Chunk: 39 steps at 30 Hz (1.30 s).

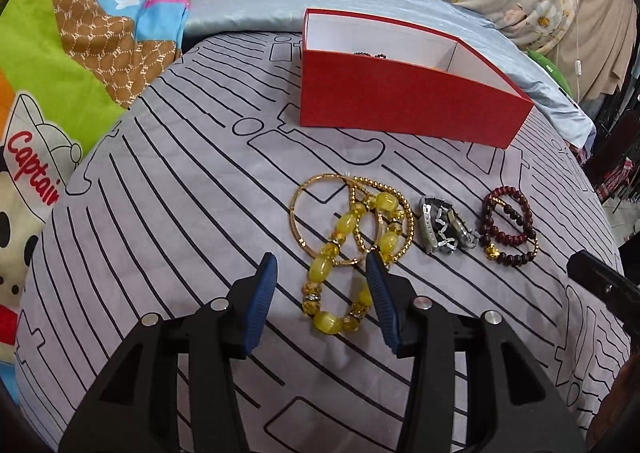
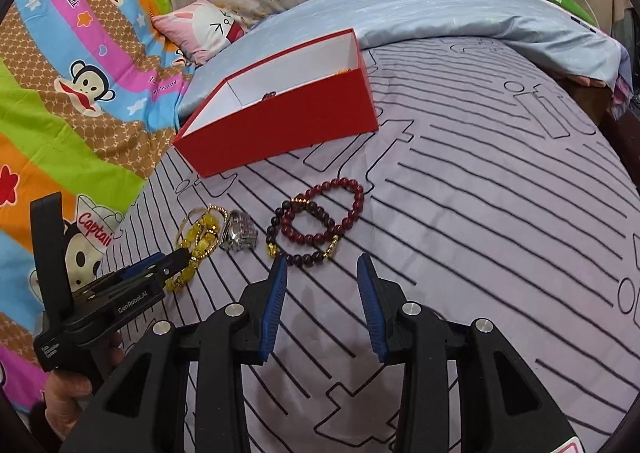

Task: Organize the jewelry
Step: 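Grasp the yellow glass-bead bracelet with the left gripper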

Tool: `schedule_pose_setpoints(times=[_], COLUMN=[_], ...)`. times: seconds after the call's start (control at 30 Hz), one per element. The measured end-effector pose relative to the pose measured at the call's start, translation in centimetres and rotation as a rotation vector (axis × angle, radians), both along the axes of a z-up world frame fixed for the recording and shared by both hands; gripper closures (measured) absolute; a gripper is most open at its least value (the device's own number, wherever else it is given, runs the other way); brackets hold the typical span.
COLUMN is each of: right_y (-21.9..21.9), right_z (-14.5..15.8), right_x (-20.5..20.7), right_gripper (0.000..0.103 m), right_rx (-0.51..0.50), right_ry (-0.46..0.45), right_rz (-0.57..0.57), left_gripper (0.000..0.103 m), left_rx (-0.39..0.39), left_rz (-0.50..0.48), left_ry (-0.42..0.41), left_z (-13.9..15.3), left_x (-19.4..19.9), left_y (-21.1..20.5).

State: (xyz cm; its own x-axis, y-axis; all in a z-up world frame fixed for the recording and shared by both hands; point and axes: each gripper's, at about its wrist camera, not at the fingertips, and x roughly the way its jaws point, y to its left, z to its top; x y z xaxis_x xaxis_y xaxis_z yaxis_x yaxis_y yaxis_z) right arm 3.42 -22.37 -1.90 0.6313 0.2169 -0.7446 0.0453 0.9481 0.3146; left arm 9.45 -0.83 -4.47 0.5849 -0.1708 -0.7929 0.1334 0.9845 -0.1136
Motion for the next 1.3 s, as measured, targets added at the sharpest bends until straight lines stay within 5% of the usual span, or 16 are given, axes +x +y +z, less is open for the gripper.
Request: schedule_pose_setpoints(times=[0.23, 0.4, 0.97, 1.13, 1.3], right_y=[0.8, 1.0, 1.8, 1.6, 1.3], right_z=[-0.4, -0.5, -0.6, -1.2, -1.8], right_x=[0.5, 1.1, 4.3, 4.3, 4.2], right_gripper=[0.067, 0.067, 0.069, 0.076, 0.094], right_rx=[0.003, -0.005, -0.062, -0.071, -0.063], right_ry=[0.005, 0.006, -0.019, 0.0, 0.017], right_rz=[0.015, 0.015, 0.034, 0.027, 0.025], left_gripper=[0.064, 0.094, 0.094, 0.094, 0.094], left_rx=[0.003, -0.008, -0.146, -0.152, -0.154], left_rz=[-0.003, -0.039, -0.097, -0.094, -0.091], left_ry=[-0.024, -0.025, -0.042, -0.034, -0.029], left_z=[-0.1, 0.0, 3.2, 3.1, 3.0], left_x=[0.0, 0.0, -2.0, -2.0, -1.9], left_y=[-0.4, -0.8, -0.2, -0.1, 0.0])
